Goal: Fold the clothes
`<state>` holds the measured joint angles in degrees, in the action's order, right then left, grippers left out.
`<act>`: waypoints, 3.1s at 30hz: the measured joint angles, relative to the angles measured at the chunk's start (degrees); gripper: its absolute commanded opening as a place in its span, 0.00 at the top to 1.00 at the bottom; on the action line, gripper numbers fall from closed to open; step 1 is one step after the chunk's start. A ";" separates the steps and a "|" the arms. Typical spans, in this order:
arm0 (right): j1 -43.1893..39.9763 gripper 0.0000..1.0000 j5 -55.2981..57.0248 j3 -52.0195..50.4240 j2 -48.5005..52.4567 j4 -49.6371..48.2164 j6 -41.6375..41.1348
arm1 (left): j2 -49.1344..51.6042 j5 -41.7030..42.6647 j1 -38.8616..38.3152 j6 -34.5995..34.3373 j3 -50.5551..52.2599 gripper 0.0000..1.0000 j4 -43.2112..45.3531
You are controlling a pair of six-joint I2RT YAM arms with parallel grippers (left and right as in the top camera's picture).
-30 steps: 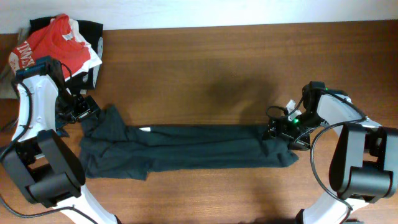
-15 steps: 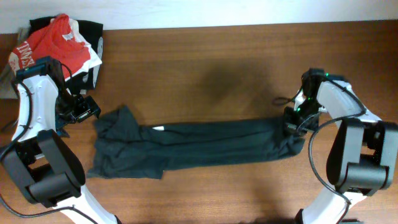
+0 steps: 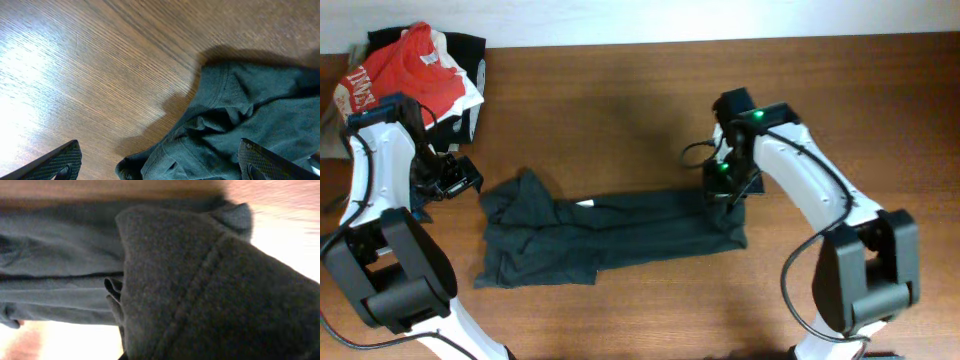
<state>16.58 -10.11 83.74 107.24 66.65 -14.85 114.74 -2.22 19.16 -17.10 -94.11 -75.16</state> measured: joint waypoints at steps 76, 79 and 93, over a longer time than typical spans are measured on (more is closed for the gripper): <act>-42.64 0.01 -5.97 28.02 5.97 7.93 3.52 | -1.99 28.70 -1.95 14.62 27.98 0.99 17.33; -42.64 0.01 -5.97 28.02 5.97 7.91 3.52 | -1.57 23.65 0.04 11.63 22.32 0.99 14.71; -42.71 0.01 -5.97 28.00 5.97 7.96 3.52 | -4.70 11.80 -13.20 7.80 -9.51 0.99 -8.83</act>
<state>-26.13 -16.08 111.74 113.21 74.61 -11.33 110.04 9.58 5.96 -9.30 -103.61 -83.99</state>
